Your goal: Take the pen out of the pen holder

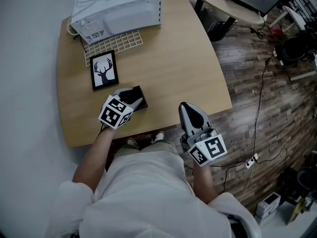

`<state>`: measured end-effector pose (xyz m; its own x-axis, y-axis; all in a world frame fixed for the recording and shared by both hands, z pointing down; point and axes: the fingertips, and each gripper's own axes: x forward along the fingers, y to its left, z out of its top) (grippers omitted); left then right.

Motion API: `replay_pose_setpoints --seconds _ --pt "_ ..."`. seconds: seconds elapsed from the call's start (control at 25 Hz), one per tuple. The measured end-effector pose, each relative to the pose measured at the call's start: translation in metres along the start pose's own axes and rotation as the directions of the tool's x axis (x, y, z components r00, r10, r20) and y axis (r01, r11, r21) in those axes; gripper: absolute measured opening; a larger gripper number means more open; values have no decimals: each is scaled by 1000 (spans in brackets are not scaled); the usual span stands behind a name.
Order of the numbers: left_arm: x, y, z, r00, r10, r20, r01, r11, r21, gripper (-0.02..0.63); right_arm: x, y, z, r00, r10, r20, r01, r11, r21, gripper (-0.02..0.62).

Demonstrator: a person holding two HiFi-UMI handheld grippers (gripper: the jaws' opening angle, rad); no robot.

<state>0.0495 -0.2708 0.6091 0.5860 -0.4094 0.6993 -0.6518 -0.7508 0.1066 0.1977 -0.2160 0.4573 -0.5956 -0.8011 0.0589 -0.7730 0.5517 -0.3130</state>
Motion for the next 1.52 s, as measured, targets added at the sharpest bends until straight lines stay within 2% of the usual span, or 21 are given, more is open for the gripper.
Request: replay_pose_setpoints --seconds 0.24,0.52,0.64,0.76,1.16,1.28,1.52 --pt "6 -1 -3 997 -41 -69 43 999 33 175 2 -2 -1 1000 -2 1 2 1000 6 2" --pt "8 0 -3 993 -61 -101 65 997 32 173 -1 -5 -2 1000 -8 -4 8 1000 9 2" --pt "7 2 -2 992 -69 -106 72 997 31 120 -2 -6 -3 1000 -10 -6 10 1000 9 2" --pt "9 0 -5 990 -81 -118 86 996 36 121 -4 -8 -4 1000 -14 -9 14 1000 9 2" --pt "12 1 -4 992 -54 -115 63 996 69 118 -11 -14 -7 1000 -23 -10 24 1000 13 2" --pt "10 5 -3 996 -31 -84 36 997 65 77 -11 -13 -7 1000 -22 -11 22 1000 14 2" --pt "9 6 -2 997 -29 -72 33 997 66 71 -11 -11 -9 1000 -24 -16 24 1000 13 2"
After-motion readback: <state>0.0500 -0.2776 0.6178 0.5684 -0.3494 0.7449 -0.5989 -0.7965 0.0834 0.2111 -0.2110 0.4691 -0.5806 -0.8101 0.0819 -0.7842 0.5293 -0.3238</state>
